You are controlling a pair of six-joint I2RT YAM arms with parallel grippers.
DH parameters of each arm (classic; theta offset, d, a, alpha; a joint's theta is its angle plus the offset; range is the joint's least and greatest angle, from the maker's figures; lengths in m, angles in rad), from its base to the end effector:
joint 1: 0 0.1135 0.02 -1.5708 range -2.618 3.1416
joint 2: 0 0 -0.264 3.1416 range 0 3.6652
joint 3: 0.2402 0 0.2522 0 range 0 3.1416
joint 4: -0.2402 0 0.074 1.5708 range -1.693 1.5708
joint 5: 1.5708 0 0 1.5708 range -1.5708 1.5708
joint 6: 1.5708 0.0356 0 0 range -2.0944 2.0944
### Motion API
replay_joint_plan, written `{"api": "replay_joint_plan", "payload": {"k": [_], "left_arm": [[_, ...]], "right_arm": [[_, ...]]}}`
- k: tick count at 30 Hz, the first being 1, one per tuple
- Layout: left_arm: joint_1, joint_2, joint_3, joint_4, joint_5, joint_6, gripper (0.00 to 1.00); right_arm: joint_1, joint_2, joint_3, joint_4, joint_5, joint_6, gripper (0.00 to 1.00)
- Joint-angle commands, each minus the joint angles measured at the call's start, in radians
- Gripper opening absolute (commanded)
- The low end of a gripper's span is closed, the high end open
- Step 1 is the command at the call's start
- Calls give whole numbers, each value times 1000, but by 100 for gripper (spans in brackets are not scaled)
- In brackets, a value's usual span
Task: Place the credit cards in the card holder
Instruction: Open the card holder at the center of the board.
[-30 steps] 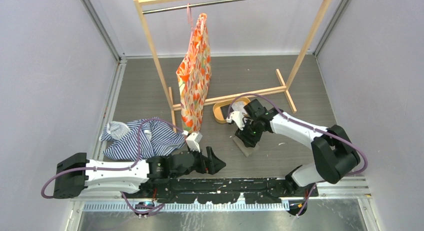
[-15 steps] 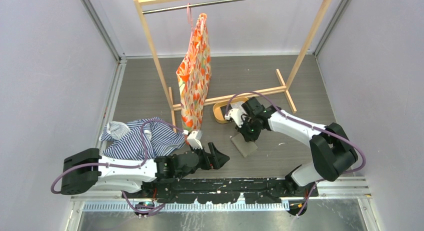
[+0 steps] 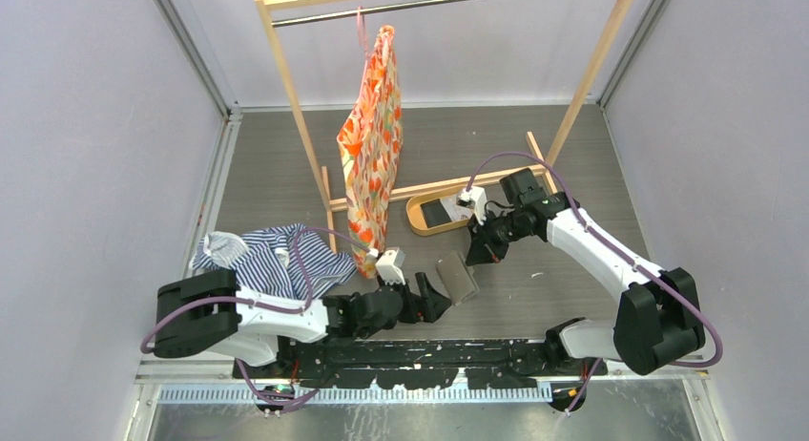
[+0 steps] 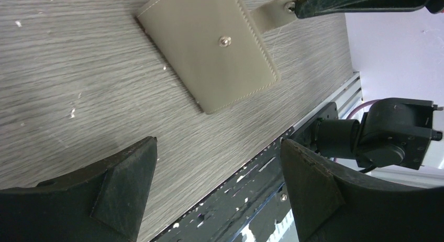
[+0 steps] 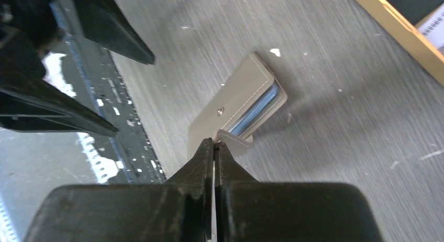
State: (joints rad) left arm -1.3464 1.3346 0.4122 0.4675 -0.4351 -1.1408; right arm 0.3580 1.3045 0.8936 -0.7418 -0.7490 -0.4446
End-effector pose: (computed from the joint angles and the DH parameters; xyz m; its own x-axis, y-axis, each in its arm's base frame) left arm 0.0701 -0.2399 0.1645 -0.7678 -0.3404 -0.5428 0.2446 0.6274 -0.7393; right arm 0.2160 0.1067 0.2339 -0.5510 -0.5424 -0.6342 -0.8336 0.3941 0.3871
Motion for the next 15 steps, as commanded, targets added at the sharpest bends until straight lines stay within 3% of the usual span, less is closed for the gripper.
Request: {"api": "replay_joint_plan", "payload": {"k": [1, 7, 15], "left_arm": [[24, 29, 54, 52, -18, 12, 89], [86, 69, 54, 114, 20, -41, 89], [99, 93, 102, 26, 25, -78, 89]], "right_arm": [[-27, -36, 29, -12, -120, 16, 1], [-27, -7, 37, -20, -104, 19, 1], [-27, -35, 32, -33, -158, -2, 1]]}}
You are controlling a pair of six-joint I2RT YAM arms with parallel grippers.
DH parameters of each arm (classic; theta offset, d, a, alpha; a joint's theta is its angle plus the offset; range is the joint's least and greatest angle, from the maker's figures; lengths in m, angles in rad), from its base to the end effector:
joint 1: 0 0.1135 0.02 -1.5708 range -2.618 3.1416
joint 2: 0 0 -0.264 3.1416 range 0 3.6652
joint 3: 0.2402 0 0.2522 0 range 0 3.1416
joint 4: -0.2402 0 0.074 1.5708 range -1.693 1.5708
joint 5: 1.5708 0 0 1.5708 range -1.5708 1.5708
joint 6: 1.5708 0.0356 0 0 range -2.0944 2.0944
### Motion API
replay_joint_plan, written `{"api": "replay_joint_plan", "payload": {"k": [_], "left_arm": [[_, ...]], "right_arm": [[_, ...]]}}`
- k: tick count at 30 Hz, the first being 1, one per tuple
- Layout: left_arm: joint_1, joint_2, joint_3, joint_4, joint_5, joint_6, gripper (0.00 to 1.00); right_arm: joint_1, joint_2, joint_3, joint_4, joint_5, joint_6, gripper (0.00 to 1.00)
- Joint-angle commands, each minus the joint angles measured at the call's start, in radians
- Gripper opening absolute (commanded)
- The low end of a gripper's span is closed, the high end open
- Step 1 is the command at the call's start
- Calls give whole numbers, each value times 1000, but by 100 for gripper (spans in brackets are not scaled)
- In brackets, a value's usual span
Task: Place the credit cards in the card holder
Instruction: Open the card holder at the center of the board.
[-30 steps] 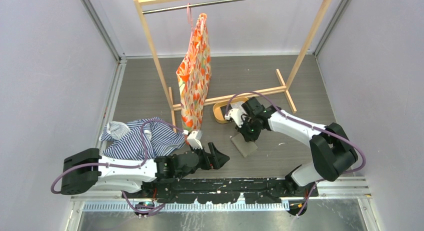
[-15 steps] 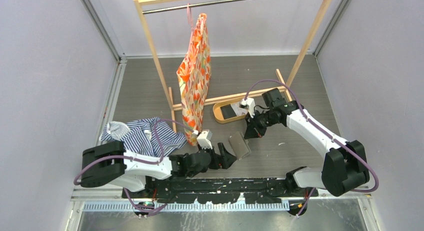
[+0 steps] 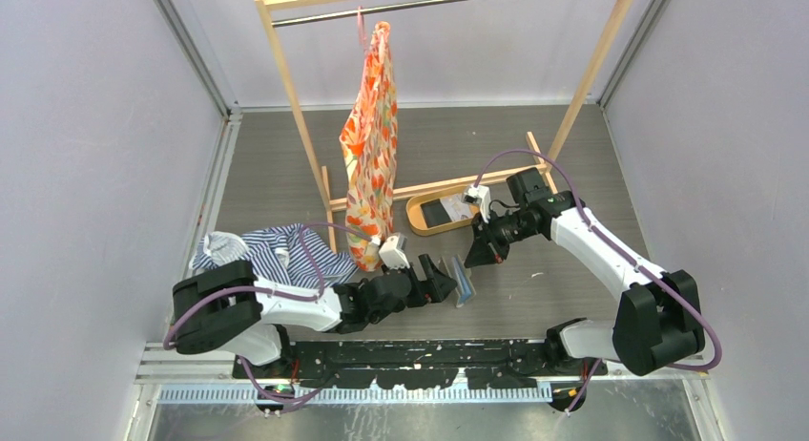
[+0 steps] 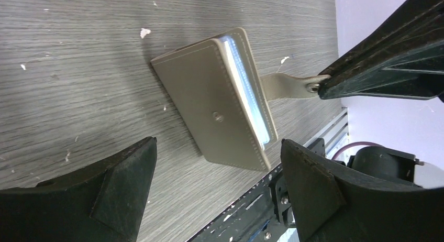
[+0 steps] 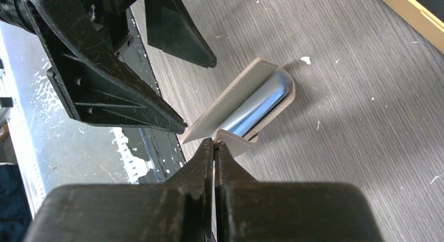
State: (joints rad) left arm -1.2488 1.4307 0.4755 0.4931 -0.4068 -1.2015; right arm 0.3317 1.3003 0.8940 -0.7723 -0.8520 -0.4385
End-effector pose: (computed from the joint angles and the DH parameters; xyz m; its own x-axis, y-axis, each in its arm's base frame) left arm 0.0985 -0.2508 0.1620 -0.7589 -0.4317 -0.4876 0.1424 0.6206 -0.7711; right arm 0.2139 0.1020 0.2362 -0.5845 -0.4970 -0.6413 -0.8113 0.3511 0.4674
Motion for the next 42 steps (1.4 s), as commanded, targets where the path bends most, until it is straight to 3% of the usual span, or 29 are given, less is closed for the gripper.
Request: {"api": "replay_joint_plan", "payload": {"k": [1, 5, 9, 15, 21, 27, 31, 36, 42], "left_arm": [[1, -6, 39, -6, -6, -19, 89], [2, -16, 37, -73, -33, -48, 87], [2, -15, 66, -252, -75, -100, 84], [4, -17, 59, -297, -97, -96, 82], [5, -56, 55, -433, -135, -127, 71], [4, -134, 31, -417, -130, -36, 70], [5, -172, 9, -273, -60, 72, 70], [4, -144, 19, -181, -12, 91, 64], [6, -75, 58, -139, 16, 90, 55]], "right_arm": [[-1, -29, 34, -4, -53, -10, 1], [-1, -25, 32, 12, -29, 6, 1], [-7, -26, 36, 5, -31, 0, 1], [-8, -53, 32, -24, -111, -43, 1], [-20, -25, 17, 67, 61, 52, 1], [-27, 45, 29, 66, 184, 73, 1], [-28, 70, 25, 90, 278, 107, 1], [-27, 166, 32, 127, 582, 151, 1], [-27, 296, 71, 62, 679, 144, 2]]}}
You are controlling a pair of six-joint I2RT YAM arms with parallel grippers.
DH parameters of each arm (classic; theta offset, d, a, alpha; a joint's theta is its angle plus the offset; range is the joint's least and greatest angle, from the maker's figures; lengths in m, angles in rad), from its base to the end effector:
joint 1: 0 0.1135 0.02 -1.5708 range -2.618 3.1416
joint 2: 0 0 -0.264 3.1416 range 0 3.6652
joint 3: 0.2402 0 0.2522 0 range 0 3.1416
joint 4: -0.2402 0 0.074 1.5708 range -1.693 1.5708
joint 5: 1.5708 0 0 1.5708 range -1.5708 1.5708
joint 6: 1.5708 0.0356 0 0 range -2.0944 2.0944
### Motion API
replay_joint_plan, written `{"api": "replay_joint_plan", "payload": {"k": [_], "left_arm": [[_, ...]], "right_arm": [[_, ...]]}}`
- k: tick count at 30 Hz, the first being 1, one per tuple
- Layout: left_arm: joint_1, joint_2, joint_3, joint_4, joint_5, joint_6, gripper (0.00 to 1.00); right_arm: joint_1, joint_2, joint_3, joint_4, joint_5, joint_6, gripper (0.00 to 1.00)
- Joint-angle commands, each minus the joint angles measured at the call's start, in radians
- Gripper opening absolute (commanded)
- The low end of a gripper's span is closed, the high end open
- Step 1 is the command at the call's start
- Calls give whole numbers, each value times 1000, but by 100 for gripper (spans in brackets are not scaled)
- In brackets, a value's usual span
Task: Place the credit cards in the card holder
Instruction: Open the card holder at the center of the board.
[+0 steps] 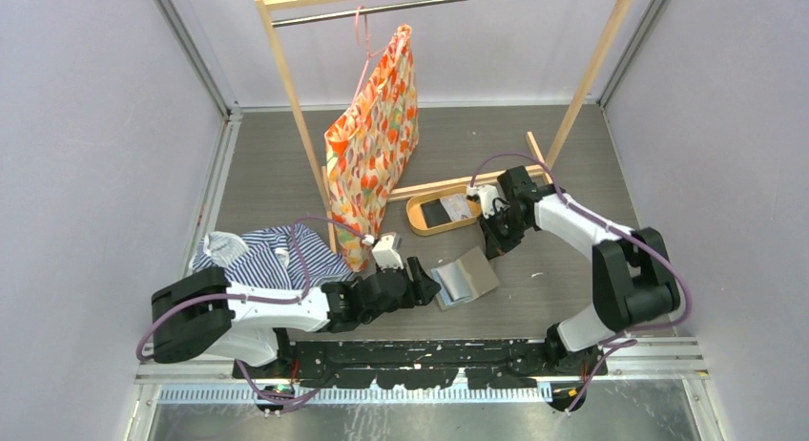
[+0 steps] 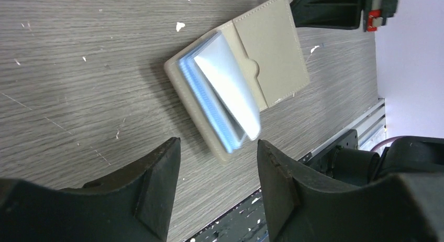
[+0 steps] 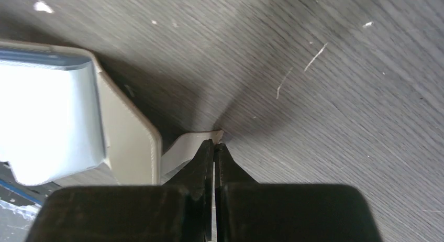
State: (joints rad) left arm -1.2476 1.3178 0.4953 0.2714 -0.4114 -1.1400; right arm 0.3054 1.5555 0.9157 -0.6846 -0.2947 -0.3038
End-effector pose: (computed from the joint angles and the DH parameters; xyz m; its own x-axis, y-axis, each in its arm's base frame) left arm 0.0946 -0.2377 0.1746 -0.7608 -0.3507 -0.5460 0.1667 0.7076 -0.6867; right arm 0.2588 0.0924 0.1745 -0.7763 -0.5449 -0.3170 -0.6157 0.7633 0.1958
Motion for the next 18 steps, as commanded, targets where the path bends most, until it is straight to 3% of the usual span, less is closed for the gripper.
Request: {"api": "replay_joint_plan", "payload": {"k": [1, 10, 12, 18], "left_arm": [[6, 49, 42, 98, 30, 29, 54], [17, 98, 84, 113, 59, 58, 47], [17, 94, 87, 111, 59, 66, 40], [18, 121, 157, 126, 77, 124, 38]], "right_arm": [[0, 53, 55, -36, 119, 8, 4], [-28, -67, 63, -40, 74, 4, 37], [-42, -106, 57, -30, 63, 2, 39], [-60, -152, 60, -24, 32, -2, 40]]}}
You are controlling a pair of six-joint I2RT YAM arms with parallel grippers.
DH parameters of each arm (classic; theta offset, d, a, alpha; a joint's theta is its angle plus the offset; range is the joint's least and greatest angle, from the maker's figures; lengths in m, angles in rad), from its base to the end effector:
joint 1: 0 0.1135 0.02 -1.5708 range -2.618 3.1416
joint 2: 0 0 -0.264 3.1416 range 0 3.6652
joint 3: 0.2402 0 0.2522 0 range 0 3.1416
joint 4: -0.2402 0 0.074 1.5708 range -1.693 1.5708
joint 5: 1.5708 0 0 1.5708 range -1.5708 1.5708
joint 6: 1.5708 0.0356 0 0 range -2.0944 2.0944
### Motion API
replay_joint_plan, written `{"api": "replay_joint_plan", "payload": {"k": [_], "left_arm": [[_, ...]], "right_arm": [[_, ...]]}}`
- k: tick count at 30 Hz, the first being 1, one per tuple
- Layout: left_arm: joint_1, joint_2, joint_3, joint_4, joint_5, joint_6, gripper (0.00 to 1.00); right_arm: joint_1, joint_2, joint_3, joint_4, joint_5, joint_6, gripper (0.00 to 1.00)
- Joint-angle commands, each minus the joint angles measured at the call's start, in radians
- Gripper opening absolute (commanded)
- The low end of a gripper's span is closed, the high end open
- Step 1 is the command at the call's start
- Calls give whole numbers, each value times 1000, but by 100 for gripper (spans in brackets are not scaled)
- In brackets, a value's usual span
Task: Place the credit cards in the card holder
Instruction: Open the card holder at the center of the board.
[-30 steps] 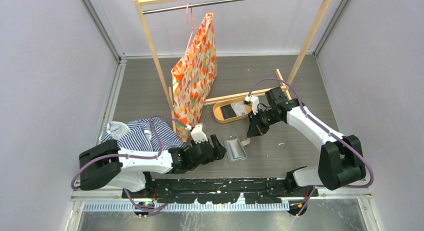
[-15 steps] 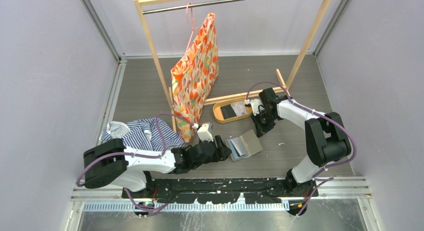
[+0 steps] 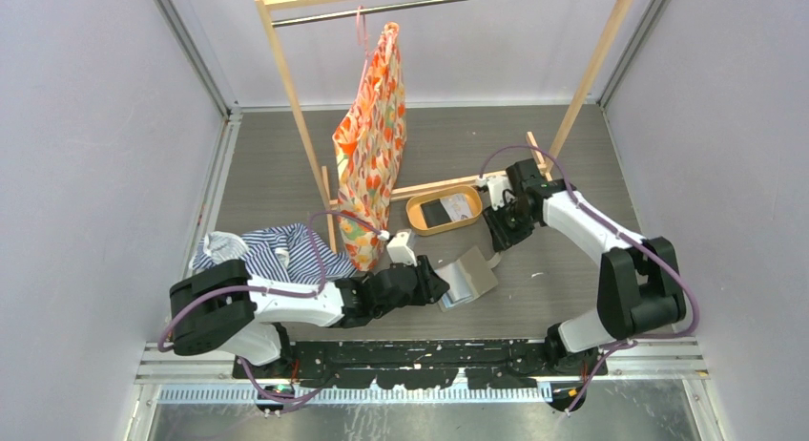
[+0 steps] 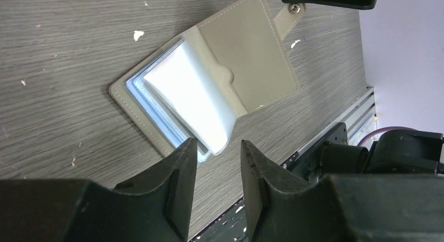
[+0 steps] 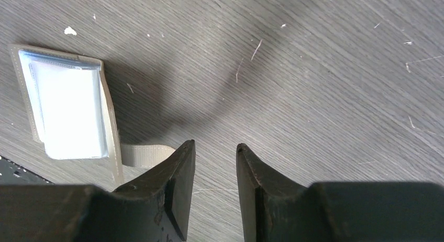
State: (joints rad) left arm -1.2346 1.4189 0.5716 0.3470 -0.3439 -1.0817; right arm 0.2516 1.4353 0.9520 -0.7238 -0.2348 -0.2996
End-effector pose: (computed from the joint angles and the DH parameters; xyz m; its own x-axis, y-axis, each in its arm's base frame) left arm 0.1042 -0.2618 0.1790 -0.7727 -0.3079 -0.5550 0.2320 0.6769 -0.6986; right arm 0.2573 0.0747 0.2129 -0.7697 -0.4942 -0.4041 -0.5751 0.8116 0.1028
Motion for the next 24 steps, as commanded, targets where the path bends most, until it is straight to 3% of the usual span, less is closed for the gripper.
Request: {"api": "replay_joint_plan", "payload": {"k": [1, 11, 18, 21, 24], "left_arm": [[6, 47, 103, 52, 24, 79, 39], [41, 343, 311, 80, 140, 124, 41], [57, 418, 360, 36, 145, 108, 41], [58, 420, 351, 37, 144, 100, 41], [57, 415, 330, 58, 145, 90, 40]], "right_arm": [[-8, -41, 26, 13, -51, -9, 41], [-133, -189, 36, -30, -348, -31, 51], [-137, -182, 6, -51, -605, -34, 57], [-111, -106, 13, -46, -626, -1, 46], [-48, -15, 22, -25, -506, 29, 23]]}}
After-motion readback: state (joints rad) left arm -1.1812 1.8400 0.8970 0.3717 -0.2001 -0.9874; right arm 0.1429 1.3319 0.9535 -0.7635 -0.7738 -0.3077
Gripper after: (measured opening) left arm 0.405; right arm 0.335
